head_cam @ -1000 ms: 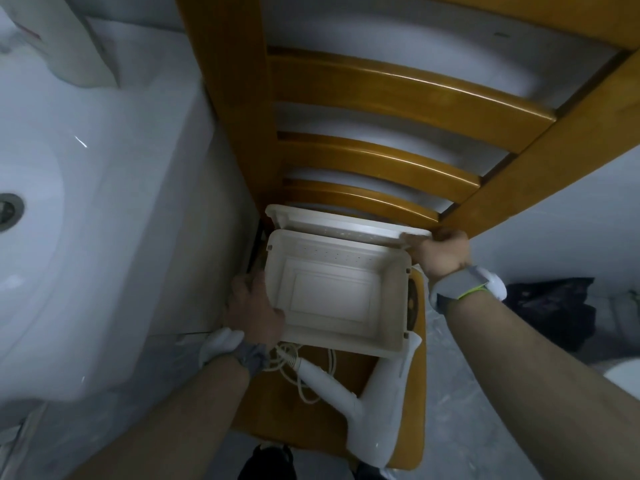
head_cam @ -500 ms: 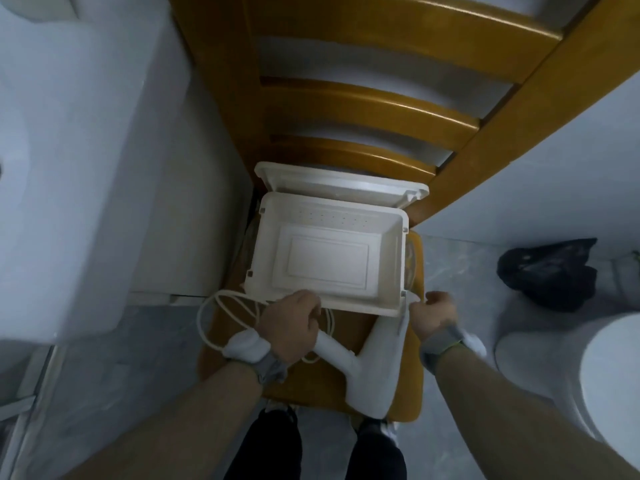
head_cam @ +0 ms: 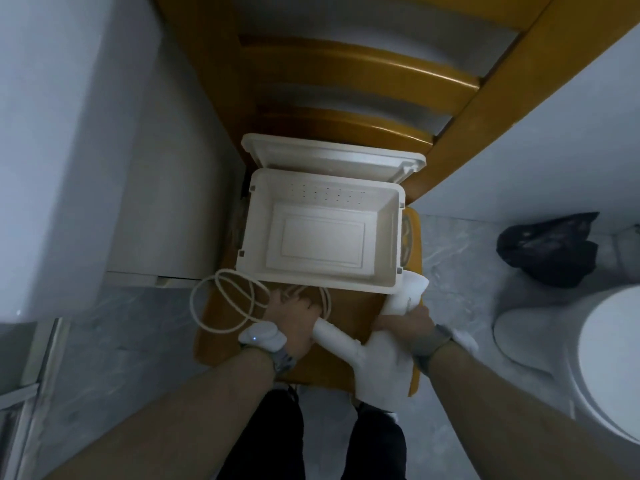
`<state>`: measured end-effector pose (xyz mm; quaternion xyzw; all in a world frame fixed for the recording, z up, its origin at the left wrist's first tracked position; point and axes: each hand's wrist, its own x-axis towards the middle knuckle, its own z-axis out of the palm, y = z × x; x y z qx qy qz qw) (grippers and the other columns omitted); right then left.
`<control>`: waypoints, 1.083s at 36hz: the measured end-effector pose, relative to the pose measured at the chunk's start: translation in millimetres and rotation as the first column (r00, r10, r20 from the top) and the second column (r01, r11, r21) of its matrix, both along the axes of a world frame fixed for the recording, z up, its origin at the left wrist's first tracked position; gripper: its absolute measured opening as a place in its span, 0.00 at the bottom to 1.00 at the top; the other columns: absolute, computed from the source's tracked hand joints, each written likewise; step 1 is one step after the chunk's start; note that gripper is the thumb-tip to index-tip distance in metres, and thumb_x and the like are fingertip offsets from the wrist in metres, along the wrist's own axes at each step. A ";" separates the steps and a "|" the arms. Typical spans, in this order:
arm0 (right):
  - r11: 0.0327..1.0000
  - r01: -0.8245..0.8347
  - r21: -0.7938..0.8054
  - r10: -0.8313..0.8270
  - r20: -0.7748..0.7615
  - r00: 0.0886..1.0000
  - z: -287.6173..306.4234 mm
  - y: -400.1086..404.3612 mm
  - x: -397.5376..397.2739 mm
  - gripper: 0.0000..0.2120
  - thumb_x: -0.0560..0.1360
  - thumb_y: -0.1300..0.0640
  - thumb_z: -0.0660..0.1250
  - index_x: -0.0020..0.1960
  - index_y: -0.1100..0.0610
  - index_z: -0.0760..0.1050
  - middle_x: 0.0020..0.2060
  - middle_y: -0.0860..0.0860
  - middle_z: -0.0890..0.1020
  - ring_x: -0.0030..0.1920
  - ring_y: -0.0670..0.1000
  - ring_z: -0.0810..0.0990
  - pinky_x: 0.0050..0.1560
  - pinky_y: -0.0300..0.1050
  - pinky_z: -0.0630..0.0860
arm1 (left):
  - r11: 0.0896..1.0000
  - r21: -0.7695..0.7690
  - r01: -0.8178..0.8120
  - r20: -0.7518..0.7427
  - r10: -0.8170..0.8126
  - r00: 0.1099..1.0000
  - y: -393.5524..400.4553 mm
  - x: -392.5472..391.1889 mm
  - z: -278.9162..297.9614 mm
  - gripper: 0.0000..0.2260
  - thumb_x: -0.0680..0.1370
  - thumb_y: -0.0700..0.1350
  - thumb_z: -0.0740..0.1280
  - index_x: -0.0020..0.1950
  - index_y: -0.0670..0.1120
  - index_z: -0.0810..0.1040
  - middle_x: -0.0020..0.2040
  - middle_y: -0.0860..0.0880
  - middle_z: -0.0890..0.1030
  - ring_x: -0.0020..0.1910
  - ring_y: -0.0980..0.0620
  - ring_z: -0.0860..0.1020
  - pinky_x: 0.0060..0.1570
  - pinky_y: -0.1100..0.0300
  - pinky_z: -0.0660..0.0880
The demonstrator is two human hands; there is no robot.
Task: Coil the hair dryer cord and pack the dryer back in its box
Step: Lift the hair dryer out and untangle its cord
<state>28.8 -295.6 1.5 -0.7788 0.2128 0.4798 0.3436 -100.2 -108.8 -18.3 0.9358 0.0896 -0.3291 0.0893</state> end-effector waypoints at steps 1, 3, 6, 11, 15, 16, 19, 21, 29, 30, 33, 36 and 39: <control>1.000 -0.011 -0.011 0.011 0.017 1.000 10.5 -3.3 2.1 0.29 0.57 0.58 0.79 0.52 0.60 0.69 0.46 0.57 0.79 0.45 0.58 0.79 0.41 0.52 0.80 | 1.000 -0.020 0.023 0.014 -0.023 1.000 0.7 0.0 6.0 0.14 0.72 0.46 0.65 0.57 0.50 0.76 0.59 0.49 0.76 0.61 0.45 0.71 0.63 0.44 0.60; 0.998 -0.038 -0.049 0.039 0.036 0.999 28.0 -8.3 8.4 0.35 0.57 0.55 0.80 0.56 0.57 0.63 0.48 0.56 0.77 0.47 0.58 0.78 0.44 0.56 0.81 | 0.999 -0.024 0.035 0.069 -0.033 0.997 -0.5 1.6 14.6 0.13 0.71 0.46 0.65 0.55 0.51 0.77 0.57 0.50 0.77 0.60 0.45 0.71 0.62 0.44 0.60; 0.987 -0.098 -0.128 0.105 0.049 0.993 61.8 -12.5 20.4 0.43 0.56 0.52 0.79 0.64 0.57 0.60 0.53 0.58 0.74 0.52 0.61 0.77 0.49 0.60 0.81 | 0.994 -0.096 0.060 0.096 -0.050 0.994 -5.5 7.0 37.2 0.13 0.71 0.49 0.64 0.55 0.51 0.77 0.57 0.50 0.77 0.60 0.46 0.71 0.62 0.45 0.60; 0.967 -0.180 -0.179 0.198 0.091 0.976 115.3 -14.1 42.4 0.41 0.54 0.51 0.78 0.62 0.60 0.67 0.48 0.57 0.78 0.47 0.58 0.79 0.44 0.53 0.80 | 0.980 -0.191 0.059 0.240 -0.012 0.971 5.3 20.5 83.5 0.10 0.67 0.50 0.69 0.47 0.52 0.79 0.46 0.53 0.81 0.50 0.48 0.78 0.53 0.56 0.68; 0.970 -0.182 -0.162 0.208 0.164 0.964 162.8 -10.7 57.0 0.32 0.52 0.54 0.78 0.54 0.63 0.77 0.43 0.58 0.83 0.42 0.57 0.82 0.35 0.46 0.80 | 0.953 -0.282 0.114 0.432 0.020 0.902 19.0 33.8 140.3 0.11 0.54 0.51 0.78 0.34 0.54 0.83 0.31 0.57 0.82 0.30 0.56 0.80 0.40 0.68 0.66; 0.973 -0.167 -0.159 0.197 0.196 0.961 175.3 -7.9 60.0 0.27 0.53 0.56 0.78 0.50 0.63 0.80 0.41 0.58 0.83 0.39 0.56 0.82 0.32 0.44 0.79 | 0.950 -0.299 0.093 0.442 0.051 0.896 22.0 38.5 153.1 0.10 0.59 0.52 0.76 0.38 0.54 0.83 0.34 0.56 0.83 0.34 0.55 0.80 0.41 0.67 0.65; 0.977 -0.157 -0.146 0.195 0.300 0.934 211.5 1.3 67.0 0.17 0.58 0.61 0.79 0.44 0.66 0.81 0.39 0.58 0.82 0.38 0.55 0.81 0.35 0.46 0.76 | 0.962 -0.267 0.060 0.427 0.063 0.902 27.6 49.4 189.8 0.10 0.67 0.55 0.68 0.46 0.54 0.80 0.42 0.55 0.83 0.41 0.54 0.80 0.40 0.65 0.66; 0.977 -0.181 -0.115 0.209 0.320 0.924 231.0 9.0 75.3 0.14 0.61 0.64 0.78 0.44 0.68 0.80 0.40 0.59 0.81 0.39 0.55 0.80 0.35 0.43 0.75 | 0.964 -0.263 0.042 0.446 0.083 0.891 30.6 55.6 210.6 0.09 0.67 0.55 0.67 0.44 0.54 0.78 0.41 0.55 0.82 0.41 0.54 0.80 0.37 0.64 0.67; 0.986 -0.163 -0.042 0.162 0.488 0.858 302.9 17.5 96.6 0.17 0.62 0.63 0.78 0.49 0.68 0.80 0.48 0.65 0.83 0.50 0.62 0.82 0.51 0.57 0.79 | 0.987 -0.137 0.079 0.518 0.003 0.856 40.0 88.0 313.4 0.04 0.66 0.49 0.66 0.40 0.53 0.74 0.34 0.57 0.76 0.35 0.56 0.74 0.29 0.65 0.62; 0.986 -0.163 -0.034 0.159 0.498 0.853 309.2 18.5 98.3 0.17 0.62 0.62 0.77 0.48 0.67 0.80 0.47 0.64 0.83 0.48 0.62 0.82 0.50 0.57 0.79 | 0.991 -0.105 0.088 0.535 -0.019 0.845 40.2 92.2 324.7 0.06 0.66 0.49 0.66 0.42 0.52 0.77 0.35 0.56 0.77 0.35 0.56 0.74 0.29 0.66 0.61; 0.986 -0.164 0.040 0.119 0.528 0.841 321.7 16.2 102.0 0.12 0.64 0.61 0.77 0.45 0.63 0.79 0.45 0.62 0.83 0.41 0.58 0.81 0.42 0.51 0.78 | 0.997 -0.016 0.080 0.557 -0.058 0.829 36.4 104.1 360.2 0.07 0.66 0.49 0.68 0.44 0.52 0.79 0.34 0.56 0.75 0.34 0.55 0.71 0.29 0.66 0.61; 0.981 -0.184 0.065 0.122 0.533 0.837 324.8 15.7 108.1 0.12 0.64 0.57 0.77 0.45 0.59 0.80 0.44 0.59 0.84 0.41 0.56 0.82 0.44 0.51 0.80 | 0.999 -0.012 0.030 0.508 -0.020 0.861 32.2 117.4 389.1 0.06 0.66 0.48 0.68 0.42 0.50 0.78 0.32 0.54 0.72 0.35 0.51 0.72 0.35 0.61 0.67; 0.976 -0.213 0.035 0.160 0.545 0.823 334.8 20.9 110.7 0.21 0.66 0.57 0.75 0.57 0.63 0.78 0.51 0.59 0.83 0.50 0.60 0.82 0.55 0.56 0.79 | 1.000 -0.001 0.027 0.502 -0.023 0.865 27.3 126.3 413.8 0.06 0.66 0.51 0.69 0.38 0.51 0.76 0.31 0.54 0.72 0.34 0.51 0.73 0.30 0.65 0.63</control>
